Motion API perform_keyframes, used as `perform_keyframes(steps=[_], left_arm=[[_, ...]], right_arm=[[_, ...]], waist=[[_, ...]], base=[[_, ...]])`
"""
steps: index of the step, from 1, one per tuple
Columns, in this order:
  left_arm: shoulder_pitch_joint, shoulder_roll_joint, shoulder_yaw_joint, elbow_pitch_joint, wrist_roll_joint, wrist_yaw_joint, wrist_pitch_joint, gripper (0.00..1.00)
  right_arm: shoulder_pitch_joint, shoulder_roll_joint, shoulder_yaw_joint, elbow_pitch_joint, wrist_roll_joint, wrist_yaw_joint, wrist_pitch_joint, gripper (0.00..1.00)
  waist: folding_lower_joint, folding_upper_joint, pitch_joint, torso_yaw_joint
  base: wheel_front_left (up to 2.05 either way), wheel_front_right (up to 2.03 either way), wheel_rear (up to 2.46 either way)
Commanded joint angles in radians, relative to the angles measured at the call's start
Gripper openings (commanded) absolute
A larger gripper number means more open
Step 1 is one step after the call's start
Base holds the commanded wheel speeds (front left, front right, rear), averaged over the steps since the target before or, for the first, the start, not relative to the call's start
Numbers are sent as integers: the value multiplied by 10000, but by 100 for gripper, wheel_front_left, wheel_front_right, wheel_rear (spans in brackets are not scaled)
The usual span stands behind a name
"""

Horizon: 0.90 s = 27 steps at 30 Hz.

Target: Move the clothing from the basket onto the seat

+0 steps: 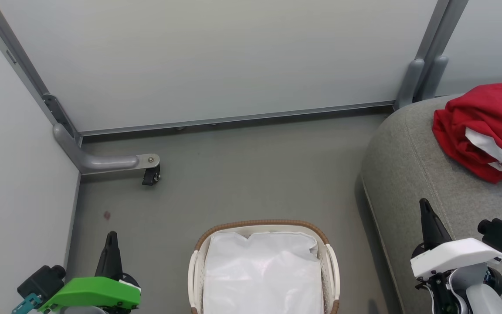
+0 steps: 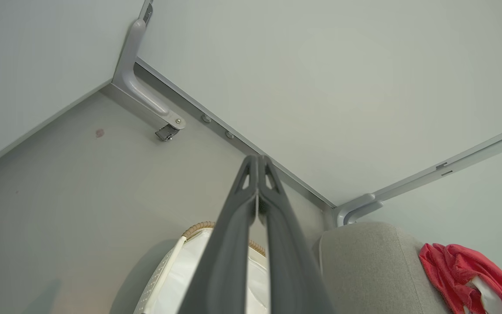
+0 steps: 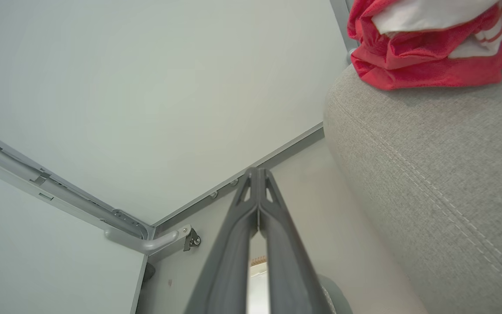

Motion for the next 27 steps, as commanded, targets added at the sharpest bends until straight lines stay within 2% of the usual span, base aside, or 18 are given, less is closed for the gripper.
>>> perform_keyframes(steps=[1, 16, 27], left_arm=[[-341, 32, 104, -172, -335, -52, 86, 0], [-466, 40, 437, -322, -2202, -107, 662, 0], [-551, 46, 619, -414, -3245, -140, 986, 0]], right_arm=[[-46, -74, -55, -181, 392, -4, 88, 0], [8, -93, -173, -339, 2717, -5, 657, 0], [35, -102, -237, -425, 4006, -6, 975, 0]], waist=[[1, 0, -4, -6], [1, 0, -47, -81], [1, 0, -75, -128]], base=[[0, 0, 0], [0, 0, 0], [0, 0, 0]])
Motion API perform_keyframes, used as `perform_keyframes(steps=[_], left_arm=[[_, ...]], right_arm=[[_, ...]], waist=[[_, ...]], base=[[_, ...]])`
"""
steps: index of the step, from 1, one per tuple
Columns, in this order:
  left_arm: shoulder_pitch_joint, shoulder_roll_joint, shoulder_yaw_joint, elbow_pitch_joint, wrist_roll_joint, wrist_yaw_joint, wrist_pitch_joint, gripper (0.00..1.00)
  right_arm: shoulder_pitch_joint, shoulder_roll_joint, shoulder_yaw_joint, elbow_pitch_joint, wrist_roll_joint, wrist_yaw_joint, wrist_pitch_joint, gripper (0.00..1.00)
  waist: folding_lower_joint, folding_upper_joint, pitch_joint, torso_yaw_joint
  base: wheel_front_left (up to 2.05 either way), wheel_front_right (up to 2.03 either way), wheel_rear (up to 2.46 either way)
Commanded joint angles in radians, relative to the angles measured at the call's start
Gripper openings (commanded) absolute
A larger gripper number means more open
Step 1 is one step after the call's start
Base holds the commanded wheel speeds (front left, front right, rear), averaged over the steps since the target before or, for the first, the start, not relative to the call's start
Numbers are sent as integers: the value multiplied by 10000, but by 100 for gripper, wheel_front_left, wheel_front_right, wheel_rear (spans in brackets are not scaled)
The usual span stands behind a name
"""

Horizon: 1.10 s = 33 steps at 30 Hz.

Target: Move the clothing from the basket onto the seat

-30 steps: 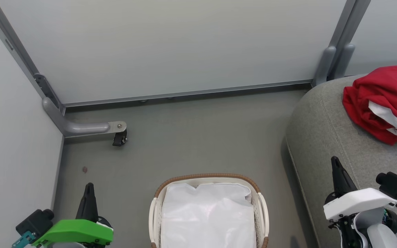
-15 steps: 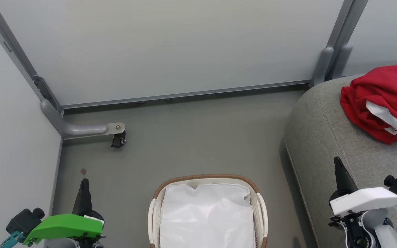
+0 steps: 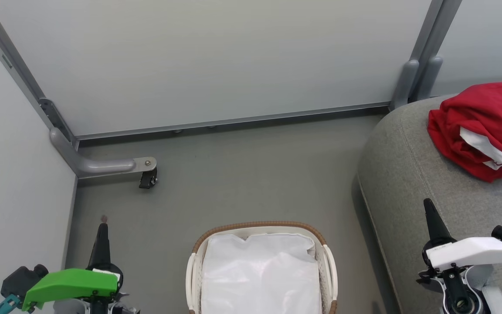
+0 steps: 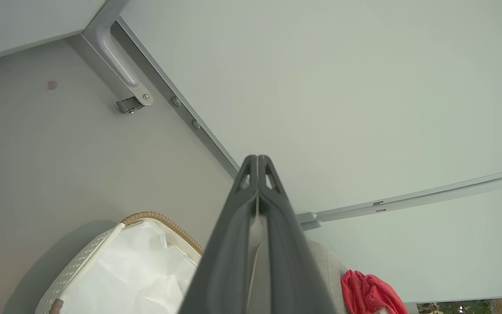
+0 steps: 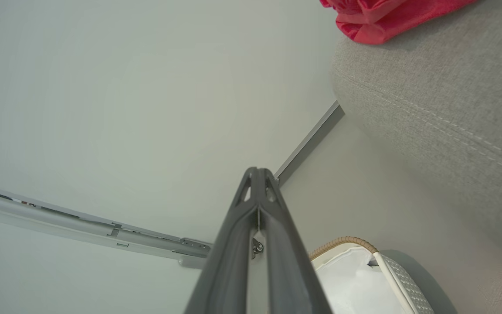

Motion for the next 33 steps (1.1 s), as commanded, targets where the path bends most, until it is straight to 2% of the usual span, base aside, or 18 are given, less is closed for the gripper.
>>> perform_keyframes(steps=[1, 33], left_arm=[[-308, 44, 80, -147, -282, -57, 84, 0], [-465, 58, 525, -337, -2787, -127, 863, 0]], right_arm=[[-8, -75, -41, -145, 327, -4, 76, 0], [80, -94, -203, -343, 3440, -5, 849, 0]], waist=[[0, -1, -4, -6], [0, -1, -86, -146]], base=[[0, 0, 0], [0, 0, 0]])
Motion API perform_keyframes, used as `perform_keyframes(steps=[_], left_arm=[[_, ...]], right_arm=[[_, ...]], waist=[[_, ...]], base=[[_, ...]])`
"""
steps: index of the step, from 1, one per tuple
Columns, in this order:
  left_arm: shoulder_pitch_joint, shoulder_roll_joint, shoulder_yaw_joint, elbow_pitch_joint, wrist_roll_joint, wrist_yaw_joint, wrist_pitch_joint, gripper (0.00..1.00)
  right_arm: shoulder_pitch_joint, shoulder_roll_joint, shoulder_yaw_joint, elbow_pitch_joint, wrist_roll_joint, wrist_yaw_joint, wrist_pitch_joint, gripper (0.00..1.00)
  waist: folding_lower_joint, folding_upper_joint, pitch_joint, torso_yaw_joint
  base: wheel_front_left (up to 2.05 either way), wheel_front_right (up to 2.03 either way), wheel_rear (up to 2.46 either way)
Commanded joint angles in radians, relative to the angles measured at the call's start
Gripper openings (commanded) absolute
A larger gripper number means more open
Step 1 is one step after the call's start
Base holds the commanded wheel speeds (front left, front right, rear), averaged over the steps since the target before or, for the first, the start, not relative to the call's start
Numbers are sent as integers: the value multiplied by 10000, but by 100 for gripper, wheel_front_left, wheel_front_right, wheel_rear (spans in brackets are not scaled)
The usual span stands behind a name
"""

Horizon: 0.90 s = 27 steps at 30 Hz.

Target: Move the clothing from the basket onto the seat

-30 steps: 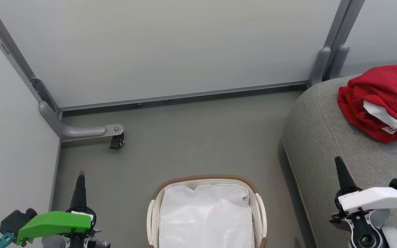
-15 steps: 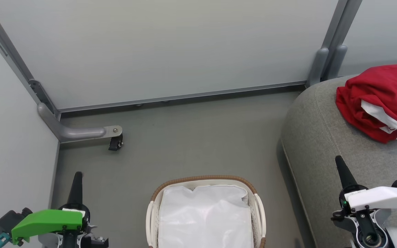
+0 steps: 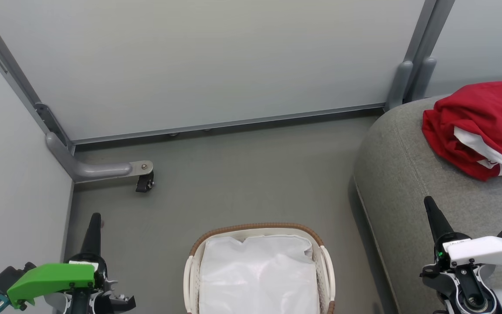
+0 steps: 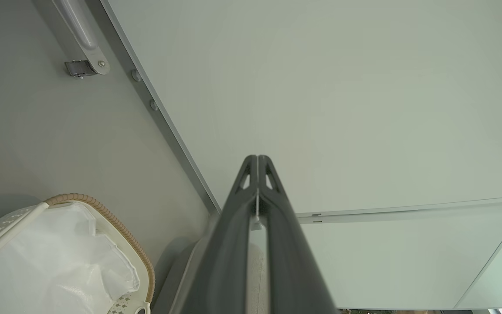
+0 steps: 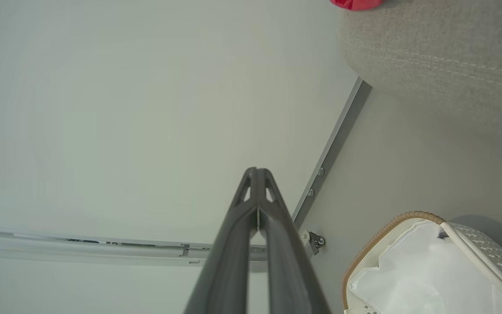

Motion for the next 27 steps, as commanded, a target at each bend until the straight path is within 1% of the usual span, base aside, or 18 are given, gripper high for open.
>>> perform_keyframes(steps=[1, 27], left_arm=[[-226, 53, 64, -81, -193, -43, 80, 0], [-317, 63, 352, -198, -1817, -97, 581, 0]], right_arm=[[56, -63, -42, -95, 231, -1, 74, 0], [117, -77, -141, -211, 2233, -1, 572, 0]], waist=[[0, 0, -3, -6], [0, 0, -70, -120]], base=[[0, 0, 0], [0, 0, 0]])
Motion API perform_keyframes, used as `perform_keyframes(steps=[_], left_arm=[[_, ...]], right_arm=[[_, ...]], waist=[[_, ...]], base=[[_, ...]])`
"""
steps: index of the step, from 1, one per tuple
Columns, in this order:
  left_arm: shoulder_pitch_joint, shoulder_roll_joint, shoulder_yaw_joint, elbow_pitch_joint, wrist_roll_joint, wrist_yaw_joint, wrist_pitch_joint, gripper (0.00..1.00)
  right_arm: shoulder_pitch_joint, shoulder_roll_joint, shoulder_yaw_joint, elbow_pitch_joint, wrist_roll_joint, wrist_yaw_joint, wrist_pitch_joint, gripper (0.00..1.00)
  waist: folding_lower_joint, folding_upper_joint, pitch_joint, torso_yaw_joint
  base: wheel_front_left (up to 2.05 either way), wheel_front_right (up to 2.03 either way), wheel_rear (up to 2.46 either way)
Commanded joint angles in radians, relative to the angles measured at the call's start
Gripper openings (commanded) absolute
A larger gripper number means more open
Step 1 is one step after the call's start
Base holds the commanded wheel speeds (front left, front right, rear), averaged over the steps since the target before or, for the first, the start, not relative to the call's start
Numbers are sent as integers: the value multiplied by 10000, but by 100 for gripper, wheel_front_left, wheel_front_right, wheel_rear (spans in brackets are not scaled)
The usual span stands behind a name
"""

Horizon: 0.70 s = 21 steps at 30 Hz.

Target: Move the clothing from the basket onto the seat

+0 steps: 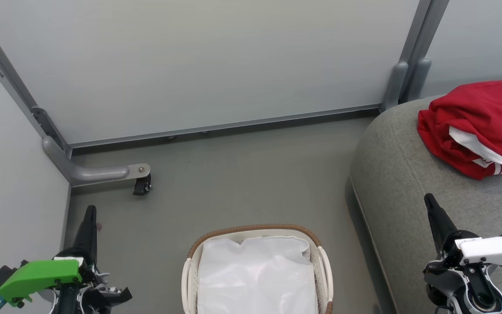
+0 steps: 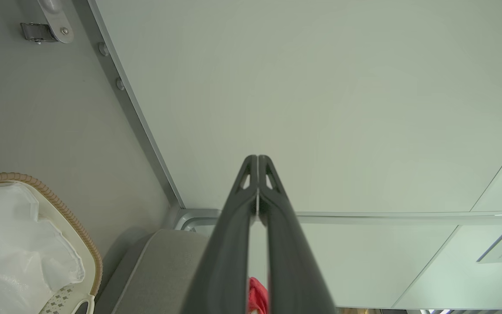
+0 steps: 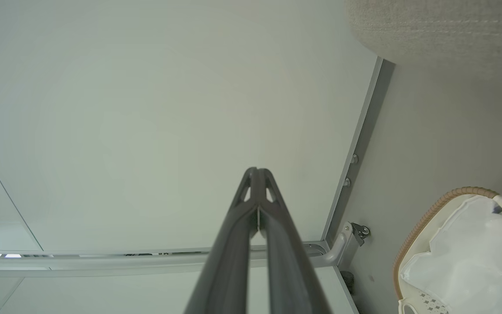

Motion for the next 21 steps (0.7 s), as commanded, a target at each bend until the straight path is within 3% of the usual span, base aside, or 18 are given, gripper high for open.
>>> perform_keyframes(steps=[1, 21], left_arm=[[-168, 60, 64, -46, -209, -54, 86, 0], [-150, 60, 82, -51, -332, -61, 122, 0]], right_arm=[[95, -63, -36, -52, 227, 2, 68, 0], [103, -63, -41, -63, 392, 2, 118, 0]], waist=[[0, 0, -4, -6], [0, 0, -12, -21]], base=[[0, 0, 0], [0, 0, 0]])
